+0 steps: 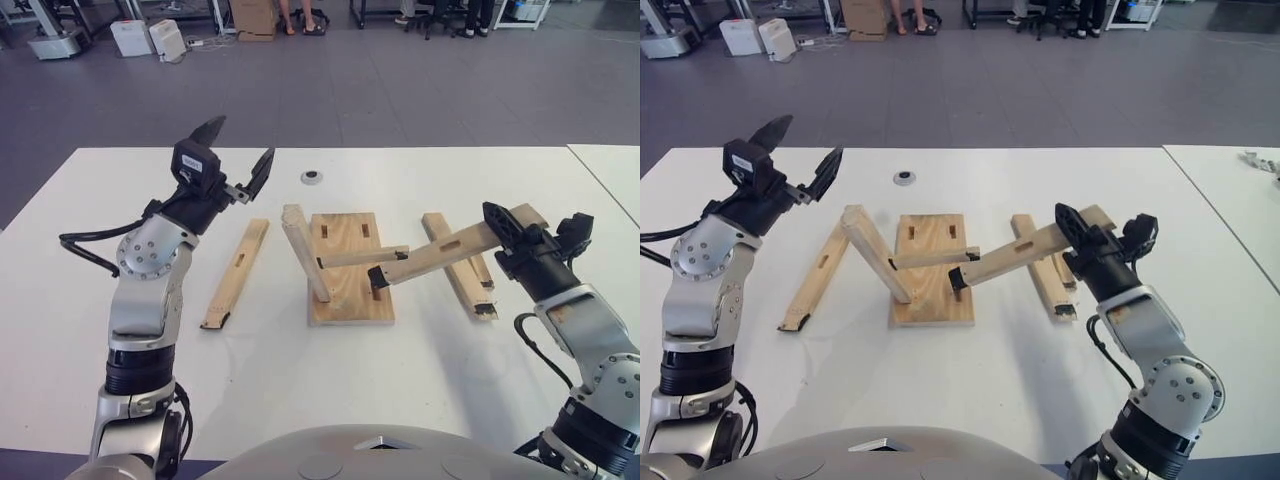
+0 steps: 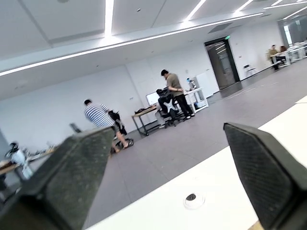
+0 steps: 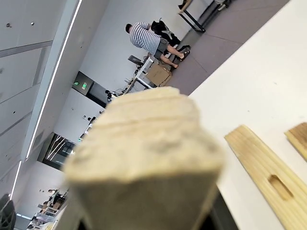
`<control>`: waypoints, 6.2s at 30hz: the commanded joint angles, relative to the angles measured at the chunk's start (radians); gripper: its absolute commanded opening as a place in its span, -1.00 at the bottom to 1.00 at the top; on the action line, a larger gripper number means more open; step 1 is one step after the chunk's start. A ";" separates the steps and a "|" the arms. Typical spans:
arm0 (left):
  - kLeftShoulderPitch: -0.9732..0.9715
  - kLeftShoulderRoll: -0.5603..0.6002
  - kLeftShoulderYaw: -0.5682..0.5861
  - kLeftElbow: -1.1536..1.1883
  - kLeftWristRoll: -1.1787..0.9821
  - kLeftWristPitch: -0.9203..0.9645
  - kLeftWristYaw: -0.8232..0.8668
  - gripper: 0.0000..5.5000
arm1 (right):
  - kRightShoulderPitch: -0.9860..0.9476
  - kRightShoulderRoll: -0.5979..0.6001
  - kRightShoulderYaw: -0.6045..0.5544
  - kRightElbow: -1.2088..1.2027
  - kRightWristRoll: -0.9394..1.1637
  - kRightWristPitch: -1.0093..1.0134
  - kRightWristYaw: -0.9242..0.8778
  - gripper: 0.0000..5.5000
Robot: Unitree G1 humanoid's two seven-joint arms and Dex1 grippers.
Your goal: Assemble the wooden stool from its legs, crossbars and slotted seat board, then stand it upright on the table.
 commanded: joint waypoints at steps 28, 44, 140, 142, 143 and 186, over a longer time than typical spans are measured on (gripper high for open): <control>-0.107 -0.169 -0.230 -0.232 -0.033 0.205 0.113 0.51 | 0.022 -0.433 0.465 -0.121 -0.558 -0.076 0.041 -0.61; -0.071 -0.201 -0.419 -0.128 0.080 0.199 0.108 0.51 | 0.090 -0.395 0.539 -0.106 -0.763 -0.192 0.281 0.13; -0.220 -0.162 -0.281 -0.047 -0.151 0.105 -0.051 0.51 | -0.287 -0.359 0.359 0.024 -0.319 -0.203 0.614 0.13; -0.300 -0.134 -0.229 -0.064 -0.182 0.143 -0.060 0.51 | -0.353 -0.382 0.305 0.023 -0.247 -0.204 0.598 0.13; -0.332 -0.125 -0.210 -0.080 -0.202 0.164 -0.061 0.51 | -0.377 -0.396 0.282 0.023 -0.221 -0.202 0.590 0.13; 0.236 0.329 -0.079 0.142 0.079 -0.007 -0.299 0.51 | -0.215 -0.373 0.689 0.156 -0.836 -0.316 0.768 0.13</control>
